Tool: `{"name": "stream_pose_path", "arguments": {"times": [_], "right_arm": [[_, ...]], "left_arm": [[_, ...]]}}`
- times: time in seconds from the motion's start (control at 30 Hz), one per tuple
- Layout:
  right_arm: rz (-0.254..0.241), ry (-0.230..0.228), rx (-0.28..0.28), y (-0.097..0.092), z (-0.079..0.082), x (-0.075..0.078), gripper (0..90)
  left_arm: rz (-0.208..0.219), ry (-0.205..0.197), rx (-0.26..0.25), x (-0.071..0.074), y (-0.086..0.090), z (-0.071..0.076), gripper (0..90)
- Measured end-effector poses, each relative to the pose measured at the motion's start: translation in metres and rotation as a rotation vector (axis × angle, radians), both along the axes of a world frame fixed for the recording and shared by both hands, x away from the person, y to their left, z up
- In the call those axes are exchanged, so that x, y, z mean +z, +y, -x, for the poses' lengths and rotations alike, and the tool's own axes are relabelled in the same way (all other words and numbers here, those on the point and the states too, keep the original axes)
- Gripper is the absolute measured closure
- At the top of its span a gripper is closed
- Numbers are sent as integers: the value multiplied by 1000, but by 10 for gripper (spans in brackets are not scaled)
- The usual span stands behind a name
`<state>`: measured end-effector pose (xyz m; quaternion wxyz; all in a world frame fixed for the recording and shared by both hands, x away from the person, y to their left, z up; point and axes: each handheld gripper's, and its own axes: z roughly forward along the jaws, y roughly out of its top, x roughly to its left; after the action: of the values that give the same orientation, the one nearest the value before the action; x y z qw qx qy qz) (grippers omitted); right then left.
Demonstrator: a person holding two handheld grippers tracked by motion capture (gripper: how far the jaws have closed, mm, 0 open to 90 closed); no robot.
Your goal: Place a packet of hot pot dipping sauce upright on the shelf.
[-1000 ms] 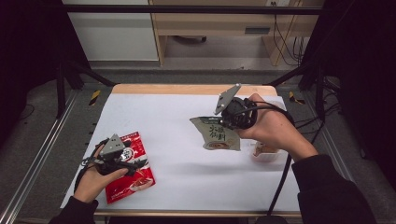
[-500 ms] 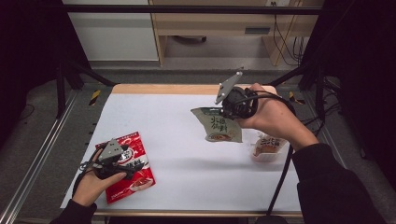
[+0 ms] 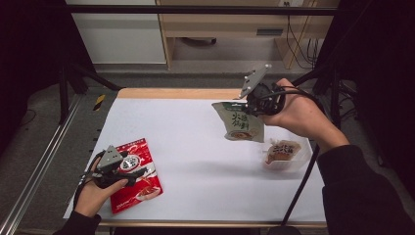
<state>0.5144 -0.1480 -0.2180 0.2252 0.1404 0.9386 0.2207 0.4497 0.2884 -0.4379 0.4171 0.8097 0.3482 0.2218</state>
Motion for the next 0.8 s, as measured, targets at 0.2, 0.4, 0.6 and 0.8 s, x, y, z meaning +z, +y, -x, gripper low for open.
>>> {"name": "stream_pose_path", "arguments": {"times": [0.2,0.4,0.6,0.8], "right_arm": [[-5,-10,-29,-16,-2,4,900],[-26,-24,-66,-30,-9,9,900],[-54,-16,-73,-36,-15,8,900],[-52,-11,-61,-31,-15,7,900]], "left_arm": [[-6,6,-4,-2,-1,0,88],[-8,4,-4,-2,0,-1,89],[-6,7,-2,-3,1,-2,89],[-9,12,-4,-3,1,-2,90]]}}
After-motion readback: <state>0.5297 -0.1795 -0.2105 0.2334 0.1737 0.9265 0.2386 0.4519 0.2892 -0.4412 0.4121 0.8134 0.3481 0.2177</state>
